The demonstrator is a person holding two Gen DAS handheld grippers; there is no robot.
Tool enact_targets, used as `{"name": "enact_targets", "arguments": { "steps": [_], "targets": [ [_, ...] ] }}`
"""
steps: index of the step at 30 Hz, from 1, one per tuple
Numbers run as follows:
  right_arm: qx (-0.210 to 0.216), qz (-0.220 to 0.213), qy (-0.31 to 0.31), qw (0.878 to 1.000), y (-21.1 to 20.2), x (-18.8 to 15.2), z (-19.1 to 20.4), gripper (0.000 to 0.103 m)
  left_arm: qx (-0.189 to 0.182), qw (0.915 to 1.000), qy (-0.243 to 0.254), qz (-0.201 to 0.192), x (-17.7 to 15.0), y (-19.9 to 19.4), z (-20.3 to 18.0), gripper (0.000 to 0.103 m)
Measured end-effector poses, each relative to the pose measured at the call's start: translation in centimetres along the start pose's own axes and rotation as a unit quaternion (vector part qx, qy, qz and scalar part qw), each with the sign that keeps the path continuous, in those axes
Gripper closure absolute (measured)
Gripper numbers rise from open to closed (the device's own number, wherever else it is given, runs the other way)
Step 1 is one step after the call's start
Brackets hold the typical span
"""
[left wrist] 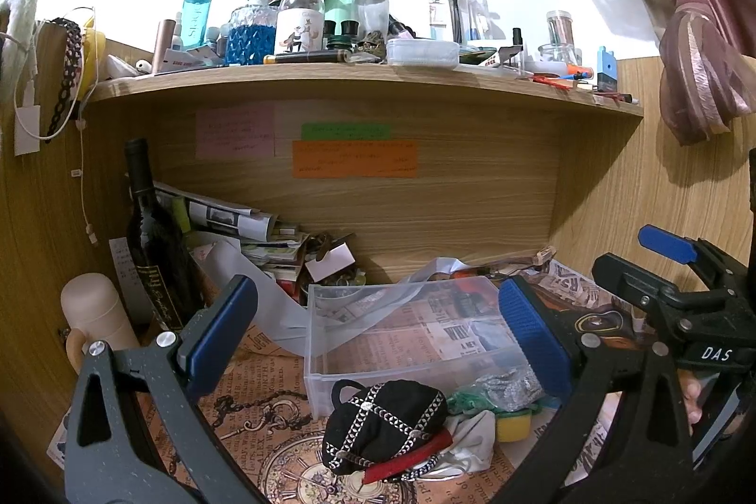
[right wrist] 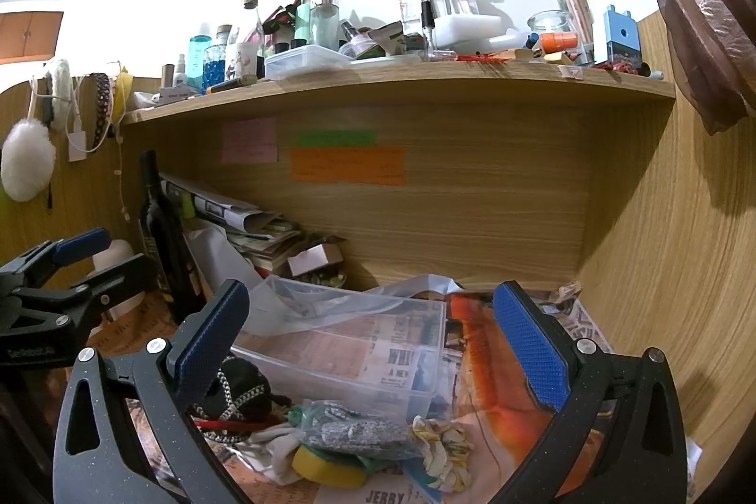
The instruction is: Organize soft objects
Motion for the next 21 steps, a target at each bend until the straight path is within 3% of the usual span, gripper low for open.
{"name": "enact_targets", "arguments": {
  "steps": [21],
  "targets": [
    [0.005, -0.002, 0.002, 1.0, 0.0, 0.16, 0.54, 0.0, -0.001, 1.0, -0.001, 0.001, 0.11, 0.15, -0.26, 0.0]
  ]
}}
Point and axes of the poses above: each gripper's, at about its wrist camera, not at the fingertips, and y roughly the way its jaws point, z to its left, x to its top, the point moved 4 cm from there along y, roughly the way its jaws point, and after that the axes turned 1 degree about -x, right-handed, at the moved point
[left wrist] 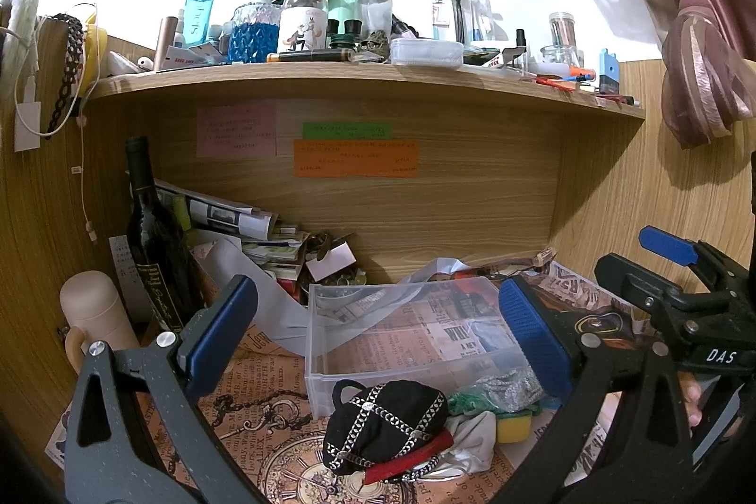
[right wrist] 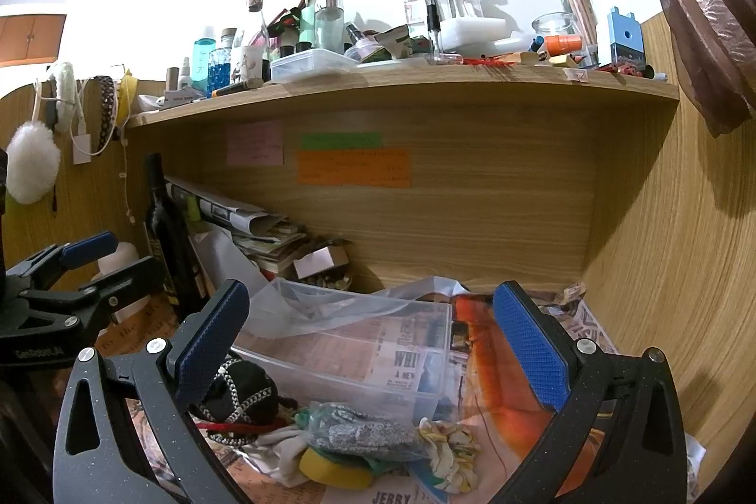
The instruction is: Organize soft objects
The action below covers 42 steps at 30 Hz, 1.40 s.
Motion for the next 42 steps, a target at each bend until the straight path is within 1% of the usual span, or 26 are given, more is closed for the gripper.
{"name": "enact_targets", "arguments": {
  "steps": [24, 29, 32, 35, 42],
  "targets": [
    [0.002, -0.004, 0.001, 1.0, -0.2, 0.0, 0.4, 0.0, -0.001, 1.0, 0.0, 0.0, 0.0, 0.0, -0.2, 0.0],
    [0.003, 0.001, 0.003, 1.0, -0.3, -0.2, 0.4, 0.0, -0.004, 1.0, -0.003, 0.004, -0.3, 0.2, -0.3, 0.0],
    [0.0, 0.013, 0.007, 1.0, -0.1, -0.4, 0.1, 0.0, -0.012, 0.9998, -0.003, 0.017, -0.9, 0.7, -0.3, 0.0],
    [-0.001, 0.031, 0.011, 0.999, 0.4, -1.1, -0.4, 0.0, -0.021, 0.9991, 0.002, 0.038, -2.0, 1.4, -0.2, 0.0],
    [-0.015, 0.074, 0.016, 0.997, 1.5, -3.5, -1.9, 0.0, -0.042, 0.994, 0.001, 0.101, -5.5, 3.2, 0.0, 0.0]
  ]
}}
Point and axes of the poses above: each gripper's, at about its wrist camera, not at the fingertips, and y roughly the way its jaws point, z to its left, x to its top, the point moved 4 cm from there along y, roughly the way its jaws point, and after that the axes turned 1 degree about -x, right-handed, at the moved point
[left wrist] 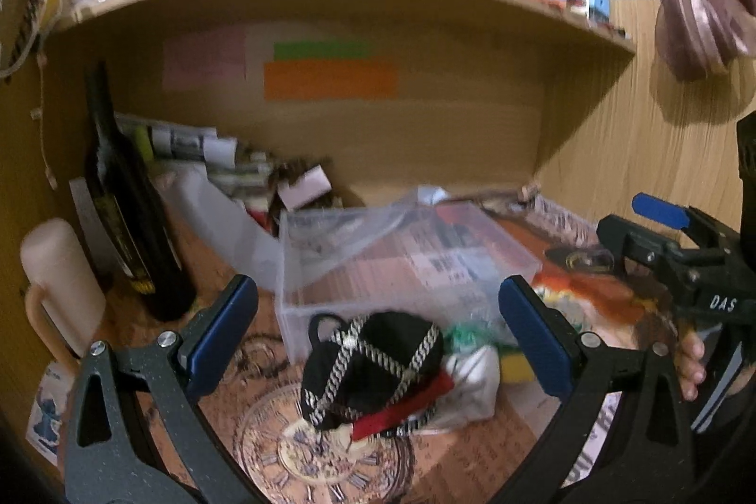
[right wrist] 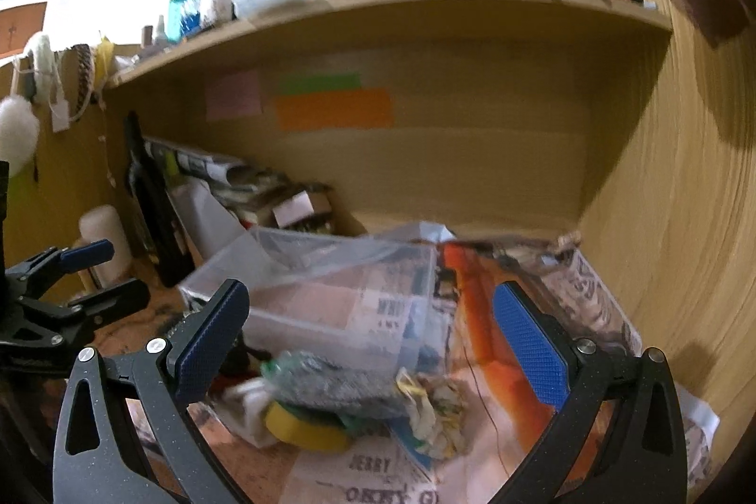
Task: Organize soft objects
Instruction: 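Grasp the black chain-trimmed cap with the left tool while the right tool grasps the grey mesh pouch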
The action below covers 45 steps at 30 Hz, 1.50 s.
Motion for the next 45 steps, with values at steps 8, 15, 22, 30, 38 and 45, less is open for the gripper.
{"name": "enact_targets", "arguments": {
  "steps": [8, 15, 22, 30, 38, 45],
  "targets": [
    [-0.007, 0.051, 0.007, 0.999, 1.3, -3.0, -1.9, 0.006, -0.012, 0.9969, -0.036, 0.069, -2.7, 2.9, 1.5, 0.016],
    [0.036, 0.094, 0.009, 0.995, 3.1, -5.1, -1.4, 0.018, 0.0, 0.9931, -0.06, 0.101, -4.1, 4.9, 3.3, 0.022],
    [0.078, 0.116, 0.016, 0.99, 4.7, -5.9, 0.1, 0.031, -0.012, 0.9888, -0.061, 0.136, -5.5, 6.8, 3.7, 0.049],
    [0.088, 0.144, 0.003, 0.986, 6.3, -6.8, 1.5, 0.033, -0.018, 0.9884, -0.062, 0.138, -5.7, 7.1, 3.7, 0.069],
    [0.104, 0.152, 0.007, 0.983, 6.3, -6.7, 1.8, 0.068, -0.022, 0.9914, -0.059, 0.115, -4.9, 5.7, 3.4, 0.081],
    [0.106, 0.149, 0.0, 0.983, 6.3, -6.6, 2.0, 0.09, -0.028, 0.9941, -0.055, 0.089, -3.8, 4.5, 2.9, 0.088]
  ]
}}
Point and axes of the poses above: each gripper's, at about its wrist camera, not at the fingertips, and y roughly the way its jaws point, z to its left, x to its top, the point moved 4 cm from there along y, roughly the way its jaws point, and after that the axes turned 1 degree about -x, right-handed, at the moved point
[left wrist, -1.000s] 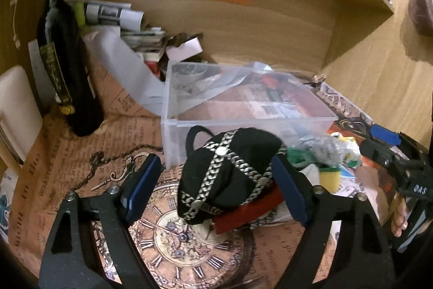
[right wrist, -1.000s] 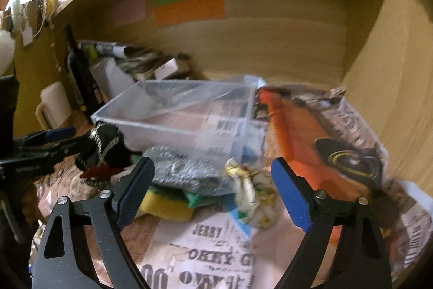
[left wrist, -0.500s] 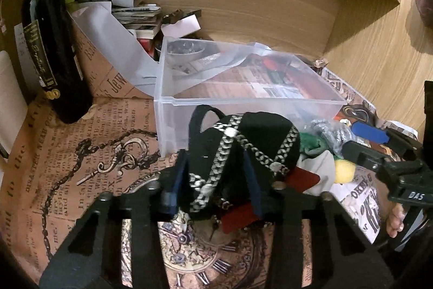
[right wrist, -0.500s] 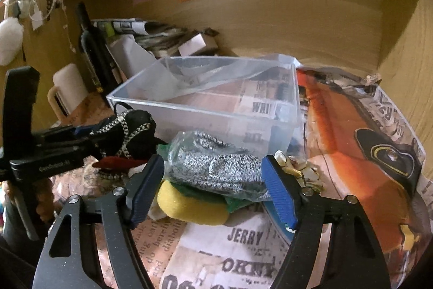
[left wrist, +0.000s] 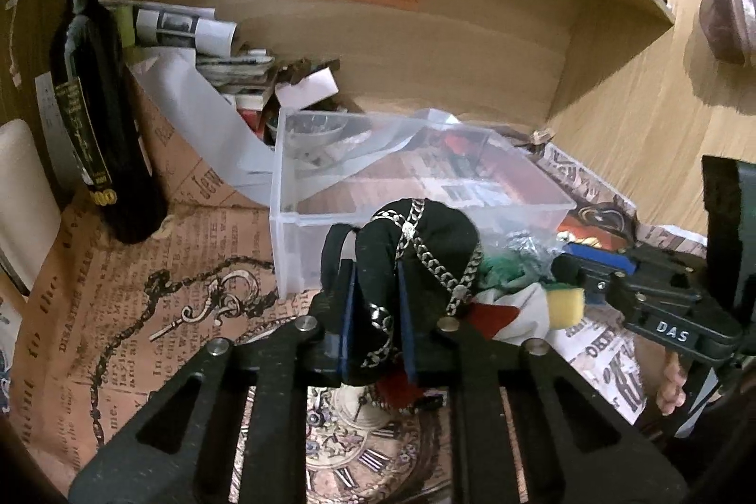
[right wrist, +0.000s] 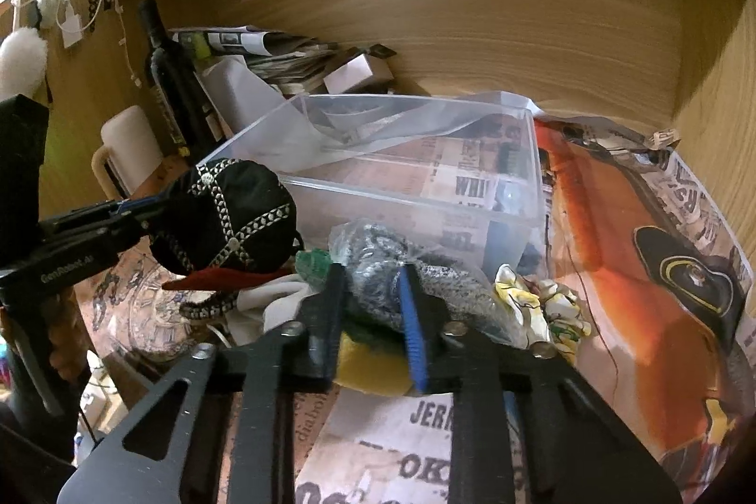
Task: Organize soft objects
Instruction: 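Grasp the black chain-trimmed cap with the left tool while the right tool grasps the grey mesh pouch, then lift the cap with the left tool while the right tool lifts the mesh pouch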
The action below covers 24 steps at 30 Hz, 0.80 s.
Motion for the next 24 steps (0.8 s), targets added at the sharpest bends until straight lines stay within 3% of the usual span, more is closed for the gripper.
{"name": "enact_targets", "arguments": {
  "steps": [10, 24],
  "targets": [
    [0.002, -0.024, -0.003, 1.0, -1.0, 0.9, 0.6, 0.093, 0.0, 0.9992, 0.011, -0.039, 1.6, -1.9, -0.7, 0.09],
    [0.01, -0.094, -0.009, 0.995, -4.0, 4.4, 1.5, 0.095, -0.015, 0.9964, 0.011, -0.082, 5.6, -3.3, -0.9, 0.091]
  ]
}}
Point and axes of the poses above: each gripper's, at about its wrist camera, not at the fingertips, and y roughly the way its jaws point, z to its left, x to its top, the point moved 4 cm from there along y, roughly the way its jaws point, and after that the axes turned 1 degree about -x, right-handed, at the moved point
